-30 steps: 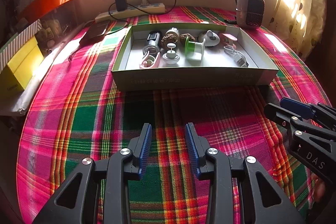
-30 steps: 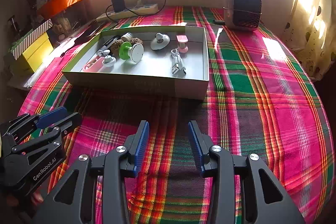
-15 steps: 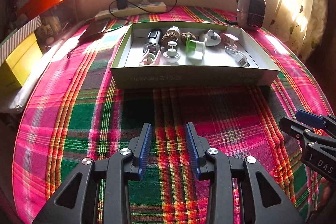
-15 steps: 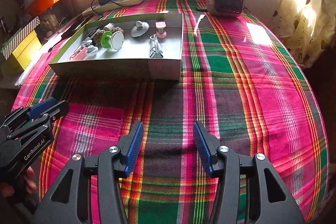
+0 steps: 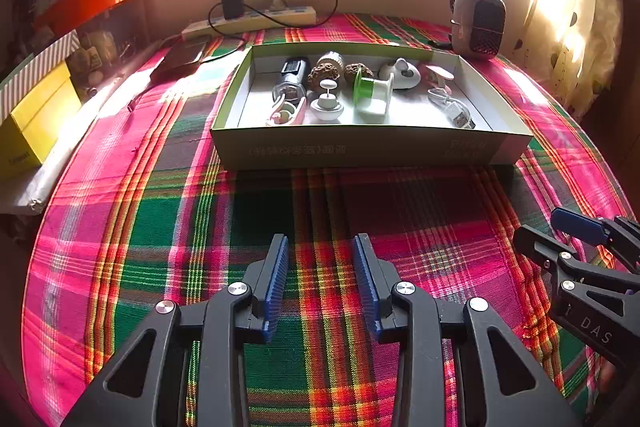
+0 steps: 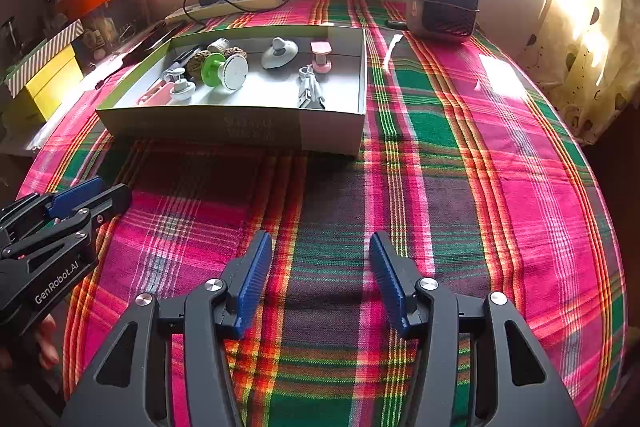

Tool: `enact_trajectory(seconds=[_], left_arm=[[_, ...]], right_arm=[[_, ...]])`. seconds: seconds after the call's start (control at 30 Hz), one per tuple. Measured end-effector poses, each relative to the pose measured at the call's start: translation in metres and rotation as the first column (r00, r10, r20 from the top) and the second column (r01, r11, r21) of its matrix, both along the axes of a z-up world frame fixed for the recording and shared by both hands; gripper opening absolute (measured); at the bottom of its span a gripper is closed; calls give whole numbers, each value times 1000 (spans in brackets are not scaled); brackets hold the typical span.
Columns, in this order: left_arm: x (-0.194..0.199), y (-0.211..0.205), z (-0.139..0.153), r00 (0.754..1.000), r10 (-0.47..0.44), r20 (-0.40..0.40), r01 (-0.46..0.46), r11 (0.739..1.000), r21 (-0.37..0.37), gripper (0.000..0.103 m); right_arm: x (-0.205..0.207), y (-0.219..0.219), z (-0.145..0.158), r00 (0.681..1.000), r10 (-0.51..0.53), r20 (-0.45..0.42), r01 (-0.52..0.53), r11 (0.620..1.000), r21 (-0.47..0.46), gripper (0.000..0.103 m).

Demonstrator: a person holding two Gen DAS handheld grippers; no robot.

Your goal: Organize objects

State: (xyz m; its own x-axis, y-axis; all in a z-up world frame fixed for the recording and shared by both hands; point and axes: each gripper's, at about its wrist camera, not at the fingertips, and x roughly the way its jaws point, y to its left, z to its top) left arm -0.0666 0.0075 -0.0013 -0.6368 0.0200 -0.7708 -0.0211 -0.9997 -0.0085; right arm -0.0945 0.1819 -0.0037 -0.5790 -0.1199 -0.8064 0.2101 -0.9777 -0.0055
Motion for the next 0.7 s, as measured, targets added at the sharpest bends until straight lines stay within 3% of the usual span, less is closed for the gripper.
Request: enact_trajectory(seconds=[0.2,0.7], left_arm=[[0,0,0,1000,7,0,-7,1000,6,32],[0,0,0,1000,8,-1,-8,1000,5,32]], right_arm=[[-8,-4,-2,999,-32,-17,32,999,0,63],[-9,-4,-4,999,-35,-30,35,999,-8,63]])
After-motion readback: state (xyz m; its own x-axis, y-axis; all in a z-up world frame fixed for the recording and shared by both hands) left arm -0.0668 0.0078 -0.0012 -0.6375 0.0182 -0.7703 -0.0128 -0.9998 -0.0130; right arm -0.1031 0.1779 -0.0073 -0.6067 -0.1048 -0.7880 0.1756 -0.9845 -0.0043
